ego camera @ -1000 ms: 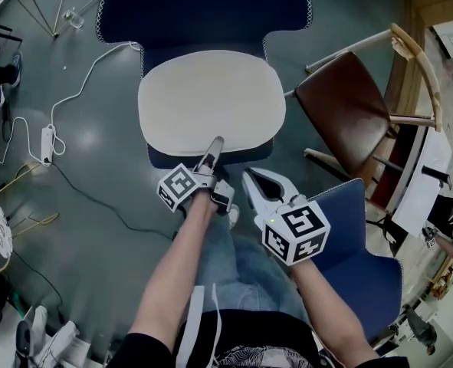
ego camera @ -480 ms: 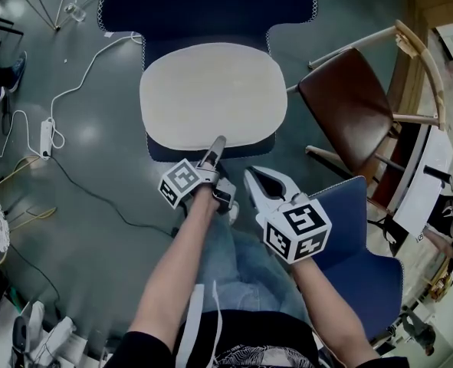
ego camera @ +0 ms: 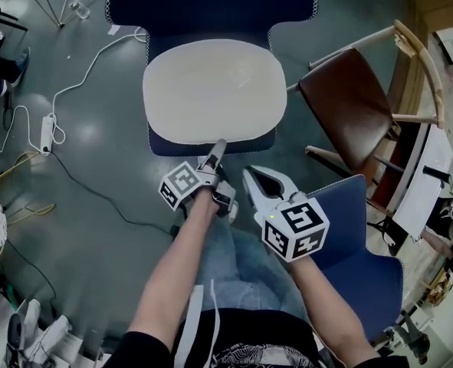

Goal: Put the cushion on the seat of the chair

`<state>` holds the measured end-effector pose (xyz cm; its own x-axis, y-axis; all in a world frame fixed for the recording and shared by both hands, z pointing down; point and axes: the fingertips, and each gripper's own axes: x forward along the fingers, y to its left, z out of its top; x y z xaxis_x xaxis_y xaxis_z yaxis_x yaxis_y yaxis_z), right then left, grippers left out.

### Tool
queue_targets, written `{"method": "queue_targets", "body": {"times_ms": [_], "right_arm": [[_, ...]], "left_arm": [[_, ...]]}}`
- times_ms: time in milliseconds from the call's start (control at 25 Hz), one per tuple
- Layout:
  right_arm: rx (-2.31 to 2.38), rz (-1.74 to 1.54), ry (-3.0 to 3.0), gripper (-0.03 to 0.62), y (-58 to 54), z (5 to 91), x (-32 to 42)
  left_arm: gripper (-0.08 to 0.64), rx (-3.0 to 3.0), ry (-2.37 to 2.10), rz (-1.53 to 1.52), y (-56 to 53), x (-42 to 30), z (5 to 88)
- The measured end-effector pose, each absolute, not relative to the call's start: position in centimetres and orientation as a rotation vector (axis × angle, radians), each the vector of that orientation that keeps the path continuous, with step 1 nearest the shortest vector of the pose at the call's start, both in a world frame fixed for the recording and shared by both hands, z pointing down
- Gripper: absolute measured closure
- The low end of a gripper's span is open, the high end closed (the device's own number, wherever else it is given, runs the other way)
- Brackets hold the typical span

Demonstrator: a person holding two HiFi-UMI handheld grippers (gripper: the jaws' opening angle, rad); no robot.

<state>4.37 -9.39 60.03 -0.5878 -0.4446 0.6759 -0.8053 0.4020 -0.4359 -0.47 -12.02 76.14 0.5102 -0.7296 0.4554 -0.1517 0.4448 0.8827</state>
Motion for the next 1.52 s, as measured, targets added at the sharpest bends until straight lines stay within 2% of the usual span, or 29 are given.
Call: {"method": "queue_targets", "body": {"times_ms": [440, 920, 1240, 1360, 1520], "right_arm": [[1.127, 1.037, -2.236, 0.595, -8.3, 57.3, 4.3], [1.202, 0.981, -2.298, 0.595, -7.5, 52.4, 4.4], [1.244, 0.916, -2.381, 0.595, -6.8, 47.9, 4.0], [1.258, 0.895, -2.413, 0.595, -6.6, 46.4, 3.9], [1.262, 0.891, -2.441, 0.595, -5.1, 45.3, 3.8]], "left_arm": [[0.354, 1.264, -0.915, -0.442, -11.0, -0.1, 68.4], [0.391, 1.711, -0.927, -0.236, -10.5, 0.6, 56.5], [0.453, 1.957, -1.017, -0.032, -8.5, 0.2, 50.1], [0.516, 2.04, -1.055, 0.041, -7.8, 0.1, 48.0], [0.549, 2.124, -1.079, 0.108, -6.1, 0.6, 45.9]]}}
